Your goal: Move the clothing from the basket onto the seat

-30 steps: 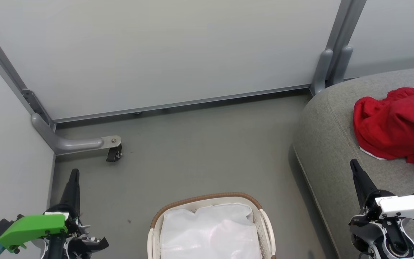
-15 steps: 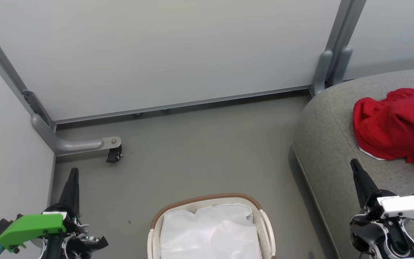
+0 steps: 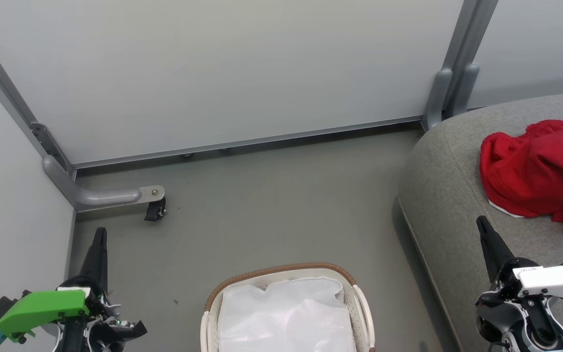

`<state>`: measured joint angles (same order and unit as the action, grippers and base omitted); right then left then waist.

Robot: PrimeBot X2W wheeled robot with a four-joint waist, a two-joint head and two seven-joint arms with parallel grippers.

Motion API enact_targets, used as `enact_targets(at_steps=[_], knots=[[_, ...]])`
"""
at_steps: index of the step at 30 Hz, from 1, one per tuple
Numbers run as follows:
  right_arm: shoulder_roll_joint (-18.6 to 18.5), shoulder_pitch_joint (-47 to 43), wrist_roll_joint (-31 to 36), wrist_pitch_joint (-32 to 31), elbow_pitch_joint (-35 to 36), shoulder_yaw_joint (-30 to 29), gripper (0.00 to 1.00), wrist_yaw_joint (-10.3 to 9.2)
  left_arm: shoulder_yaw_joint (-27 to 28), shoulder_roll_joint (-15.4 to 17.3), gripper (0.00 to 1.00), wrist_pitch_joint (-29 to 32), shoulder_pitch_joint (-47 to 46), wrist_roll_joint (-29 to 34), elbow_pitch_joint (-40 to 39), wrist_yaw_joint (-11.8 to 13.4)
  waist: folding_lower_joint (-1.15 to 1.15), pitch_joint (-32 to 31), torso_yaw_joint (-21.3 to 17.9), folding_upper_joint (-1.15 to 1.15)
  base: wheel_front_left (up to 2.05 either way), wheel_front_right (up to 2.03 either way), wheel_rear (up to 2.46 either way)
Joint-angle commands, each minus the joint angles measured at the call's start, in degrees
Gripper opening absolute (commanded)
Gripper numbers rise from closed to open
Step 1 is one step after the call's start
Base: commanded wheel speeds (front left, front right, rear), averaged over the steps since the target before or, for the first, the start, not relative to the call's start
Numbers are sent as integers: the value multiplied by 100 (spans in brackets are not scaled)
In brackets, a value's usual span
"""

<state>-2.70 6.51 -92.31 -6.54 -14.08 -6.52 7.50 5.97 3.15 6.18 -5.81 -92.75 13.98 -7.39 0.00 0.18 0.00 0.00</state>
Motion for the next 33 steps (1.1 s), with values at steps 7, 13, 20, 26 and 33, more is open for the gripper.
enact_targets(at_steps=[7,13,20,26,33], knots=[[-33,-62,-20,-19,19,-9,0,-2,32,13,0,20,-66,2,0,-18,0,0,0,0,0,0,0],[-33,-62,-20,-19,19,-9,0,-2,35,11,0,24,-66,6,-2,-18,0,0,0,0,0,0,0],[-33,-62,-20,-19,19,-10,0,-2,39,8,0,24,-66,13,-1,-18,0,0,0,0,0,0,0],[-33,-62,-20,-19,19,-9,0,-2,44,5,0,27,-66,17,0,-18,0,0,0,0,0,0,0],[-33,-62,-20,-18,19,-9,0,-2,46,2,0,26,-66,22,1,-18,0,0,0,0,0,0,0]])
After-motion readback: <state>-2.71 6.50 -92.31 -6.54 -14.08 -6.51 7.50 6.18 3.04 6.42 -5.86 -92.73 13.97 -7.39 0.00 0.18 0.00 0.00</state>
